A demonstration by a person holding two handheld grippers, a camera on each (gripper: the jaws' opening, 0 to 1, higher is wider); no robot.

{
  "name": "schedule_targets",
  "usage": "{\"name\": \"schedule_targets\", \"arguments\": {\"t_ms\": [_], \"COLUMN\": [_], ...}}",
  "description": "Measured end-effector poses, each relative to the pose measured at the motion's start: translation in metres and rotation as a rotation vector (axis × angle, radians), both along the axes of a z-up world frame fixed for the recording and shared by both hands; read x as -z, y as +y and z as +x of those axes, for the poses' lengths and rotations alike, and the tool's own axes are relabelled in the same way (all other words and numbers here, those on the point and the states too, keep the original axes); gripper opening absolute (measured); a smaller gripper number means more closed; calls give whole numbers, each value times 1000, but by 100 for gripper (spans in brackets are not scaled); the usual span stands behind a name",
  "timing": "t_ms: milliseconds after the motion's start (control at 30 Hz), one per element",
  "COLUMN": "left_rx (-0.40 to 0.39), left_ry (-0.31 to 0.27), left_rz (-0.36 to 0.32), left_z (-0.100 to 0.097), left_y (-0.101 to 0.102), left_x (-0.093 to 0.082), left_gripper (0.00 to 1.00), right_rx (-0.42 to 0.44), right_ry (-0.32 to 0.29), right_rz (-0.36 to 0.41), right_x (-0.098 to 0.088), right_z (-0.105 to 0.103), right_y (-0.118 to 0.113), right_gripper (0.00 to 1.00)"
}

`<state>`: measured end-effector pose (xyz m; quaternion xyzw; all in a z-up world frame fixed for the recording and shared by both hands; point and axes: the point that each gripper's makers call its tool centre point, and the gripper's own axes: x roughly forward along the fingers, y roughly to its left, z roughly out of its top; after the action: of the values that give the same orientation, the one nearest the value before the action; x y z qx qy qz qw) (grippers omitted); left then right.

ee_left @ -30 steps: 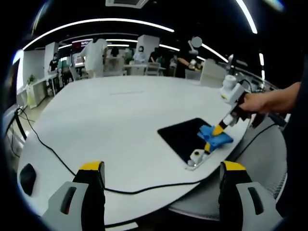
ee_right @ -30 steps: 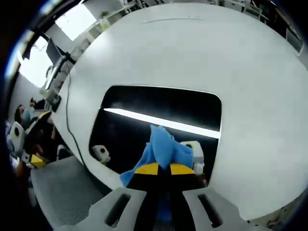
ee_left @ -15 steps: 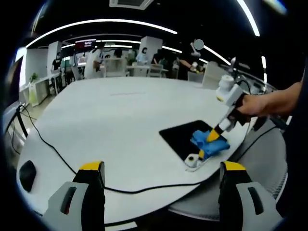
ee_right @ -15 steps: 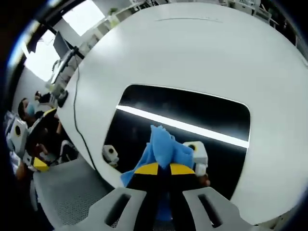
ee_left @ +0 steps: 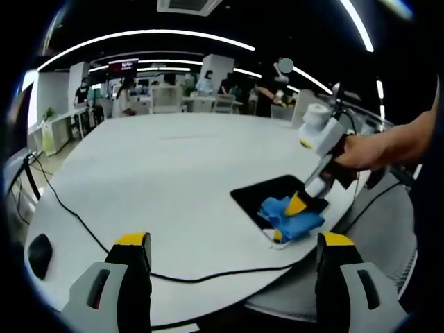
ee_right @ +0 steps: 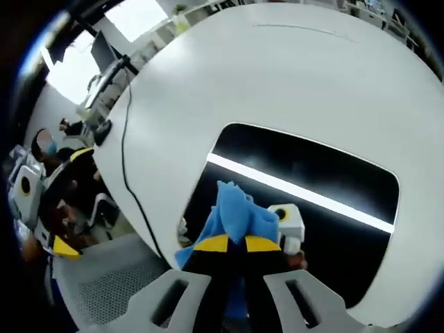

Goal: Wipe the mirror surface with the cleaning cloth until all visible marks leave the cleaned area.

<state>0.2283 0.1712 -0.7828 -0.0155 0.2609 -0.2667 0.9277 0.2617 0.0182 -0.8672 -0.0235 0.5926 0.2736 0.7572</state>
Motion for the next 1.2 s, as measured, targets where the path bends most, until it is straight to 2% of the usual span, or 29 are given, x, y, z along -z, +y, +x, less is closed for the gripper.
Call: {"name": "schedule_targets", "arguments": {"t_ms": [300,467,733,800,867,1033,1200], "left_rx": [-12,-27,-37,-40,-40,-42,-39], "left_ry": [-23,-32,-32,-32,-31,-32,-29], "left_rz": [11,16,23,26,29,27,28], "left_z": [8,10,10,10,11,11,11], "left_y": [10,16,21,22,23,23,19], "left_x": [-9,-12,-13,-14,-13,-15,-14], "left_gripper": [100,100,100,100,100,100,100], "right_rx": [-9,-48,-94,-115,-72,-116,-97], "right_ry": [9,-5,-20,-41,-37,-59,-49], "right_rz": [28,13,8,-3,-6,-2,-2], "right_x": [-1,-1,2,3,3,2,0], "right_z": [-3,-3,-2,-1,-1,-2,-4], "right_y": [23,33,31,32,31,31,30], "right_gripper": [1,1,2,2,2,2,2]}}
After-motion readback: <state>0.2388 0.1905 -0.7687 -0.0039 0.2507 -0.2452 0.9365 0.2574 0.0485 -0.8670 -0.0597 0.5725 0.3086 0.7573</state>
